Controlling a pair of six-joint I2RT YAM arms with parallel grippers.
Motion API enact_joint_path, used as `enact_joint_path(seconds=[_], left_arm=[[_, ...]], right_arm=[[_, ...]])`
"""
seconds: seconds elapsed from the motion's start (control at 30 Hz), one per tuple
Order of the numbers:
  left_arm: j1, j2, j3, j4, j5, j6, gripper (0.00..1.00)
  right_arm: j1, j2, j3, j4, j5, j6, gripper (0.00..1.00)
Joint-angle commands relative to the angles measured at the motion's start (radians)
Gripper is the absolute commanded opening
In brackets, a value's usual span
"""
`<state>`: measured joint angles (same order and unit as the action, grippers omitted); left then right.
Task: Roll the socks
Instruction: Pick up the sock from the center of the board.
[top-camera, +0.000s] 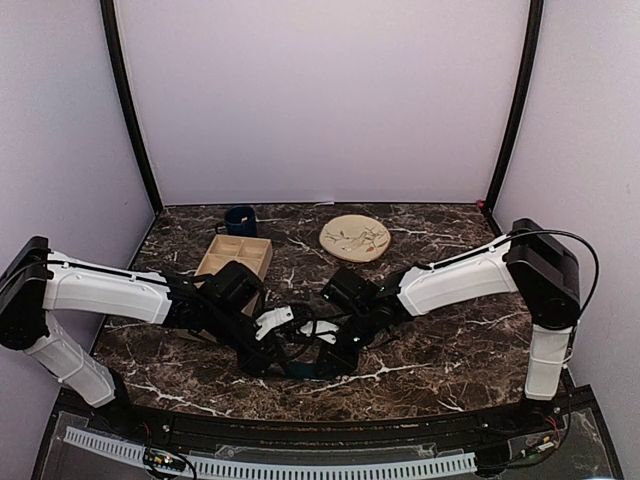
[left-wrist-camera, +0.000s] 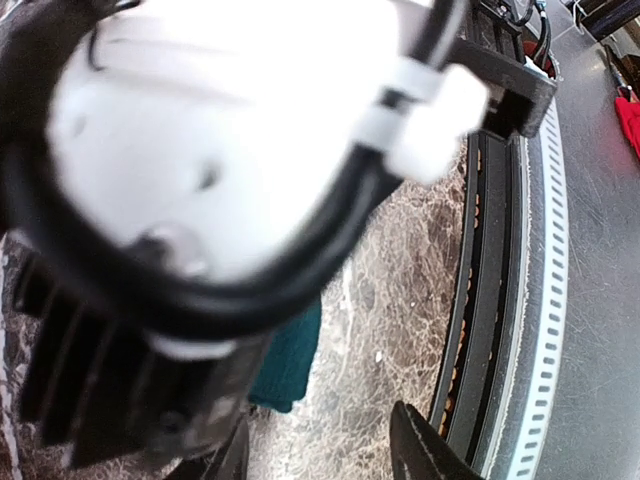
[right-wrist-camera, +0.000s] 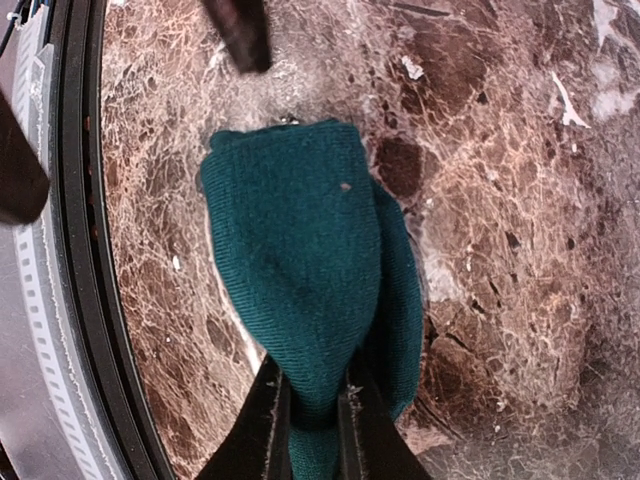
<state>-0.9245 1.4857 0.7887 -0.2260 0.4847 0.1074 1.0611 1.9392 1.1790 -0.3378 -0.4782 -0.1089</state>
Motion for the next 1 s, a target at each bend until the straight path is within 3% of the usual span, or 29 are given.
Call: enact_joint_path(seconds=[0.0,0.47,0.97], left_arm=[[-0.035,-0.03,-0.026,0.057,-0.045,-0.026,0.51],[-0.118,-0.046,-0.099,0.261,-0.273,-0.063,0.54],[-0.179,0.014,-0.114,0.332,-0.327,-0.008,0.55]], right_arm=[[-0.007,0.033,0.004,-0.043,-0.022,0.018,0.09],[-0.019,0.056,0.021,-0.069,-0.079,0.021,0.09],[-0.033,0.08,0.044,-0.105,-0.124,0.011,0.09]])
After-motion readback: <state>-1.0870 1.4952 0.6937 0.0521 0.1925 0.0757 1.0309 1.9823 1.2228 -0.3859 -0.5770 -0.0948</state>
